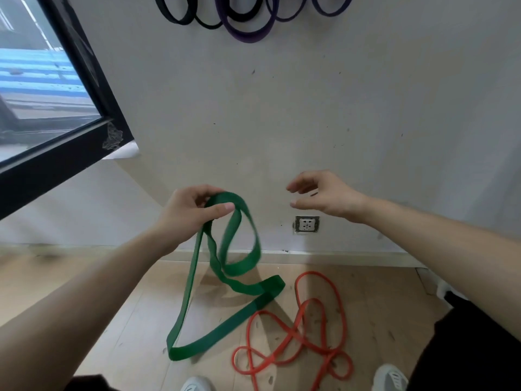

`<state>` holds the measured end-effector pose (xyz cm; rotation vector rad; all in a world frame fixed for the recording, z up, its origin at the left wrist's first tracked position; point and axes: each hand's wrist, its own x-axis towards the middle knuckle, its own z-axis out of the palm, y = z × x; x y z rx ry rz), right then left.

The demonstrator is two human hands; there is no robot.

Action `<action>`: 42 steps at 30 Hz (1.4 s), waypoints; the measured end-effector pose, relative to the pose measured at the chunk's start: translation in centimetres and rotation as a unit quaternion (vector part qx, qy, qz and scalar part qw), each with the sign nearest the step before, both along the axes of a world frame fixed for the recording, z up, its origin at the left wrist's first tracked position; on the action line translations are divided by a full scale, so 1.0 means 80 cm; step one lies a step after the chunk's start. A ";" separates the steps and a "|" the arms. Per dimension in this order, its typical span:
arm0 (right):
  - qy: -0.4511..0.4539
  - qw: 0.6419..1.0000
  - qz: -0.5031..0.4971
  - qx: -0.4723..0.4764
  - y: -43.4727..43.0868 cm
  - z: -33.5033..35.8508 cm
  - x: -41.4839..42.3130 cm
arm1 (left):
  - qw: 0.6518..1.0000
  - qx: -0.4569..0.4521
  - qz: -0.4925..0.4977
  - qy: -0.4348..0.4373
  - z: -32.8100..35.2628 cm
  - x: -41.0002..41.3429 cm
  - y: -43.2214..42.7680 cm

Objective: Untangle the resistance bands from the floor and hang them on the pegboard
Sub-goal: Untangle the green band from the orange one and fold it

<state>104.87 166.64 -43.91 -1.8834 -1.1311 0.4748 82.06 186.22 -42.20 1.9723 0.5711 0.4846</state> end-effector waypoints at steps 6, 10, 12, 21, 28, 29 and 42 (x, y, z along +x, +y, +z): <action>0.032 0.994 0.108 -0.011 0.026 0.013 -0.062 | 0.999 0.025 -0.046 -0.004 0.009 0.006 -0.016; 0.033 0.991 0.128 -0.001 0.038 0.011 -0.081 | 0.996 0.032 -0.077 -0.011 0.016 0.004 -0.024; 0.032 0.992 0.118 0.011 0.035 0.018 -0.079 | 0.996 0.041 -0.081 -0.020 0.017 0.003 -0.027; 0.098 0.982 0.105 0.122 0.002 0.062 -0.049 | 0.993 0.082 -0.091 0.005 -0.002 0.032 -0.047; 0.140 0.960 0.066 0.233 -0.024 0.093 -0.027 | 0.994 0.032 -0.101 0.020 -0.026 0.052 -0.063; 0.154 0.956 0.054 0.242 -0.028 0.096 -0.021 | 0.994 0.029 -0.107 0.023 -0.029 0.054 -0.065; 0.110 0.994 0.018 0.006 -0.104 0.049 0.084 | 0.994 0.012 -0.054 -0.091 0.002 0.059 -0.063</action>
